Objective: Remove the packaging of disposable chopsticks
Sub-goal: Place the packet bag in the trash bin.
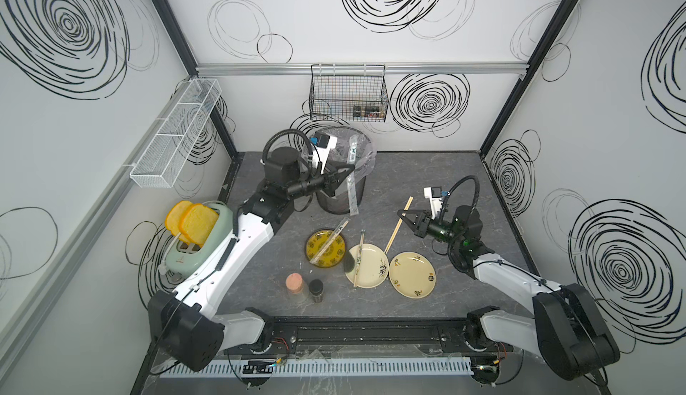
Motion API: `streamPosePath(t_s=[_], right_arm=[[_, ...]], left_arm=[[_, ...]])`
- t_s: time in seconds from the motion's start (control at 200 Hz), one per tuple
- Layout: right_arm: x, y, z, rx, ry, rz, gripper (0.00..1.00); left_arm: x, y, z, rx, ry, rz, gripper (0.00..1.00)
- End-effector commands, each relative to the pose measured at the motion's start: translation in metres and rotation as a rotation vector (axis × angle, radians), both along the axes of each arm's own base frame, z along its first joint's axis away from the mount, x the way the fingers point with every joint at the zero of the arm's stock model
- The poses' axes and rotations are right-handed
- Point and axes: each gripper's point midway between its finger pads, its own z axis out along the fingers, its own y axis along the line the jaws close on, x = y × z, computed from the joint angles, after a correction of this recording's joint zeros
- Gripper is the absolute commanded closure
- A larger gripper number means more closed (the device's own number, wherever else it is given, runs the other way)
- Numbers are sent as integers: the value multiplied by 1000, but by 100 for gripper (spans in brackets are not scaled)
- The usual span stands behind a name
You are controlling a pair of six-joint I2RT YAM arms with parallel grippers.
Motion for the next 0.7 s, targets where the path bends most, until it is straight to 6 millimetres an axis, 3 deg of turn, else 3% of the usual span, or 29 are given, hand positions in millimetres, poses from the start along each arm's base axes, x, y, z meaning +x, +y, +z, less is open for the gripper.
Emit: streamPosePath(t_s=[0.0,0.155,0.295,0.44,0.695], right_arm=[[-9,5,27,117,-66,72,100],[-14,12,12,156,-36,113,100],[-23,28,11,158,-49,181,100],[-23,42,1,79,-65,178,100],[-17,42,-3,54,-59,147,100]], left_arm=[[39,18,13,39,-50,138,100],[85,29,38,23,-134,255,100],[131,35,38,92,-188,365,100],[170,46,5,269,-137,479,100],[188,40,-72,518,-27,462,100]])
